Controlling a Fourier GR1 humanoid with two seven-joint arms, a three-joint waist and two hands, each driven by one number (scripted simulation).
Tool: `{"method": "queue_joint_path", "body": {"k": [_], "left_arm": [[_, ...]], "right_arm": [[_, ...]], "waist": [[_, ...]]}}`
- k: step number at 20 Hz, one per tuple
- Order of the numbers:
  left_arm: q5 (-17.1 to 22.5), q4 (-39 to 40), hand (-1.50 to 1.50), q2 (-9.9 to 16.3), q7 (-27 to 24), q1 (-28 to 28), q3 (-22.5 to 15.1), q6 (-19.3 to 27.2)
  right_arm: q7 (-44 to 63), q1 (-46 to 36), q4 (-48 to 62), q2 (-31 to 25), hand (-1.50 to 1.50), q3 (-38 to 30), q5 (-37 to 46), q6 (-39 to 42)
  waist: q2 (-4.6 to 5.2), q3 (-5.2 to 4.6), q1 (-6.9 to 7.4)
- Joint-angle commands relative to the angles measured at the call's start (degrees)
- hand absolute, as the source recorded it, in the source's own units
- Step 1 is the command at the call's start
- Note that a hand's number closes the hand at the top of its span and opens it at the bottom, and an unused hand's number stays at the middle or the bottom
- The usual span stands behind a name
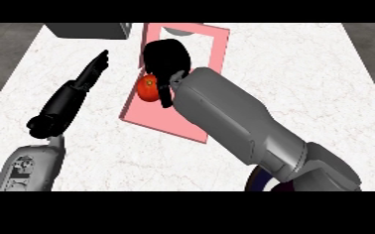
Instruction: Pick the tomato from the plate and place it in the cardboard box
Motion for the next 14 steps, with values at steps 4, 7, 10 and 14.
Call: {"method": "queue_joint_path", "body": {"k": [4, 7, 10, 14], "left_arm": [[1.1, -0.3, 0.0, 0.3, 1.9, -1.8, 1.0, -1.2], [0.1, -2.5, 0.0, -0.8, 1.7, 0.9, -0.2, -0.1], [-0.3, -1.2, 0.0, -0.8, 1.5, 0.1, -0.5, -0.1], [-0.6, -0.5, 0.0, -0.1, -1.1, 2.5, 0.2, -0.2]], "right_arm": [[-14.6, -0.8, 5.0, 0.0, -1.5, -3.1, -4.3, 4.1], [-20.6, 0.9, 1.6, -0.7, -1.5, -9.5, -5.2, -2.9], [-22.7, 3.7, -4.0, 0.0, -1.5, -17.9, -14.4, -12.0], [-24.4, 7.7, -6.1, 0.0, -1.5, -27.5, -25.5, -15.7]], "waist": [[0.09, 0.03, 0.1], [-0.14, 0.11, -0.61], [0.21, 0.29, 0.1], [0.14, 0.18, -0.07]]}}
